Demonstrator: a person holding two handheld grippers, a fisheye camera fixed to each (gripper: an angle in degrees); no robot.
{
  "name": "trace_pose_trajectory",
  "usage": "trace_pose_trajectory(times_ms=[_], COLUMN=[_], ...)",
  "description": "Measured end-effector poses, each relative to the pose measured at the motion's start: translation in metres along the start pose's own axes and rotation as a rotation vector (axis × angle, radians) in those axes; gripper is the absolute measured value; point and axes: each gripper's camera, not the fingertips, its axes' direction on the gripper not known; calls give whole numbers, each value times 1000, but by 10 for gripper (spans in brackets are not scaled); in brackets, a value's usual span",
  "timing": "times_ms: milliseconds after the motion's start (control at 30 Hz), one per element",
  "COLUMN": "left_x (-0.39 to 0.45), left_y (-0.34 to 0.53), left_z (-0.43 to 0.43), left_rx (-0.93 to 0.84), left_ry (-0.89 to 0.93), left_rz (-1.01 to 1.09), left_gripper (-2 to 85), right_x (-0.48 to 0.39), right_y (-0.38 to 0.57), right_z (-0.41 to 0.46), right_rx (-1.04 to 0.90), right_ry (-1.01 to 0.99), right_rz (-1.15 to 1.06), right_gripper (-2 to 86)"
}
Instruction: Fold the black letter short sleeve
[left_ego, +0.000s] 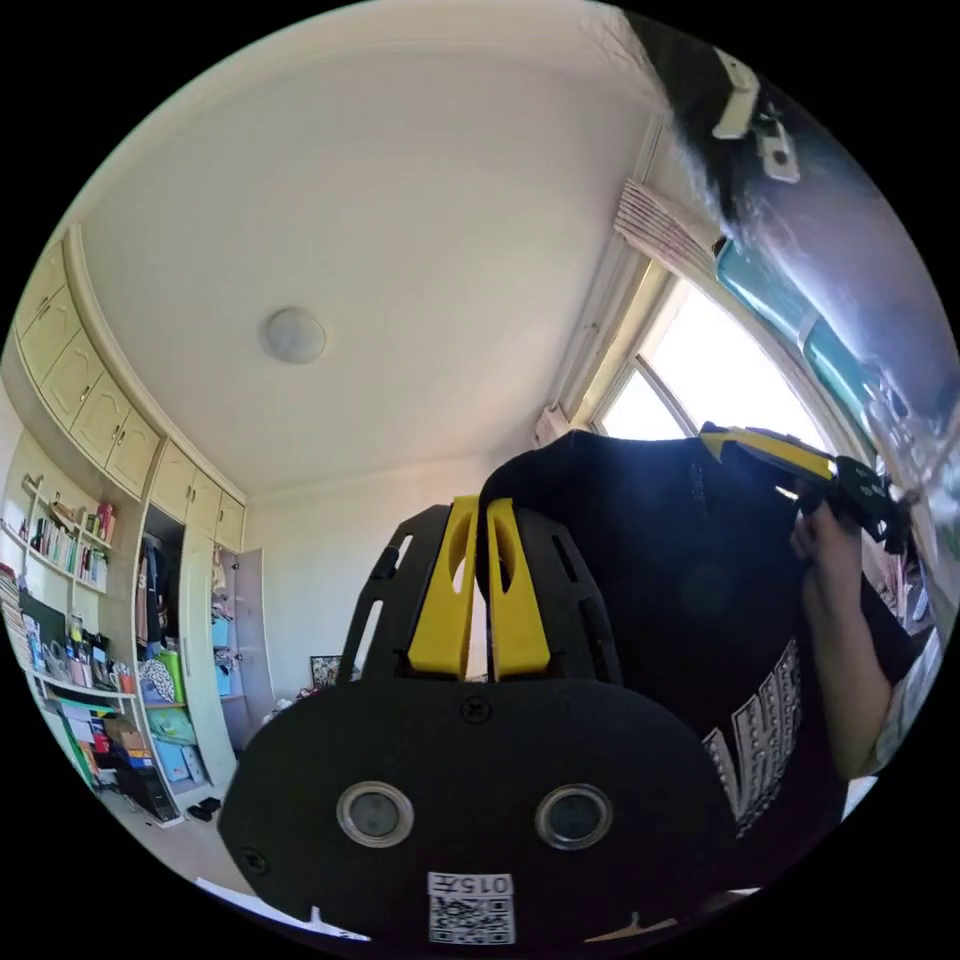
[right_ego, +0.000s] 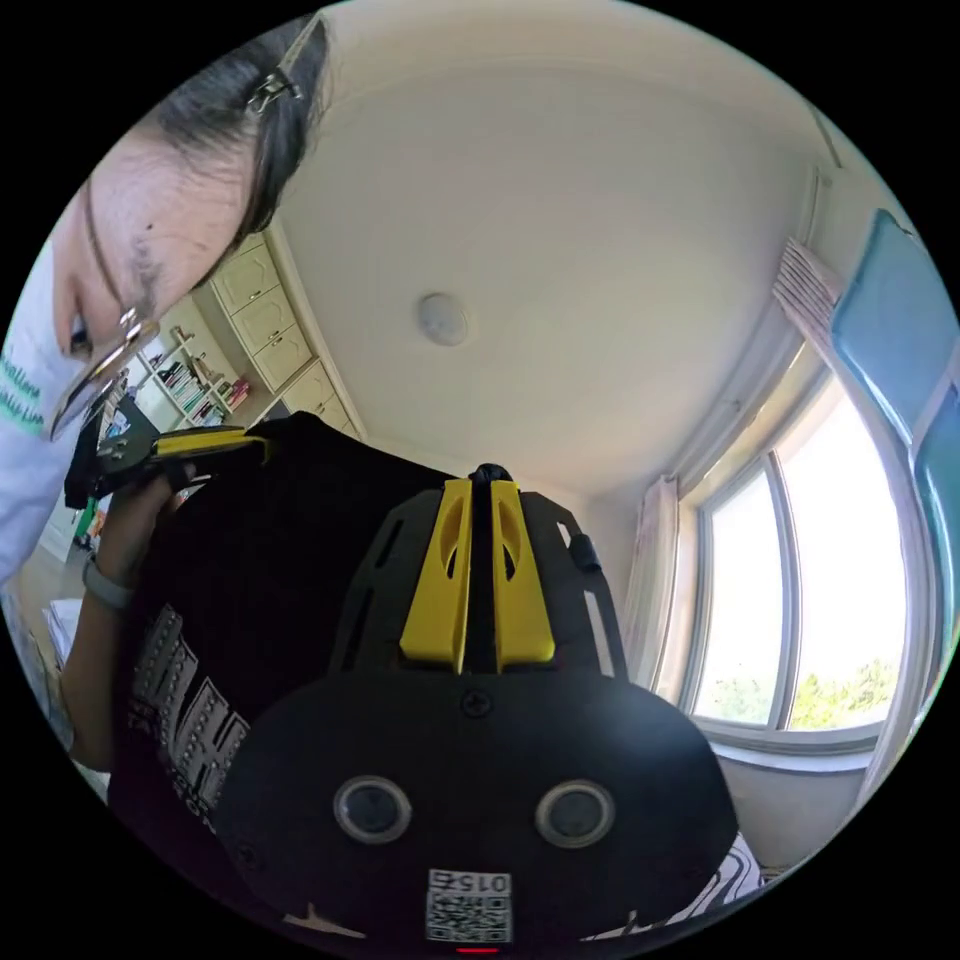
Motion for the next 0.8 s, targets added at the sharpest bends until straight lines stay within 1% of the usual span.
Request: trace_pose_trajectory(times_ms=[100,200,267,300,367,400,467,500,567,600,633,667,700,733,767,800], left_x=[0,3,7,8,15,17,24,27,39,41,39,31,25,10,-7,-16], left_y=[11,32,64,75,131,149,228,250,345,368,405,434,448,473,496,507], left_z=[37,91,151,168,239,256,319,332,369,370,362,343,331,306,278,263], left_rx=[-40,-120,-246,-282,-439,-475,-637,-678,-917,-974,-1048,-1084,-1106,-1163,-1245,-1289], left_ry=[-27,-53,-47,-45,-52,-51,-56,-52,-106,-103,-41,41,55,40,61,93], left_rz=[34,84,140,157,229,245,319,353,595,651,711,688,659,596,520,473], left_gripper=[-9,-8,-8,-8,-7,-6,-1,0,3,3,2,1,0,-1,-1,-1], right_x=[19,39,61,66,87,92,111,116,138,144,156,165,169,176,182,186], right_y=[13,35,68,79,134,150,236,260,354,374,404,428,439,462,486,498], right_z=[27,69,115,129,195,214,293,308,349,350,342,324,313,288,261,247], right_rx=[-26,-85,-178,-211,-378,-436,-707,-762,-1023,-1061,-1090,-1087,-1093,-1125,-1182,-1222], right_ry=[-29,-41,-78,-91,-152,-170,-281,-314,-441,-456,-483,-534,-551,-571,-598,-608], right_rz=[-28,-50,-21,-9,21,32,106,146,310,357,436,457,462,469,483,502], right_gripper=[24,25,28,29,35,37,48,51,50,47,44,43,43,46,50,53])
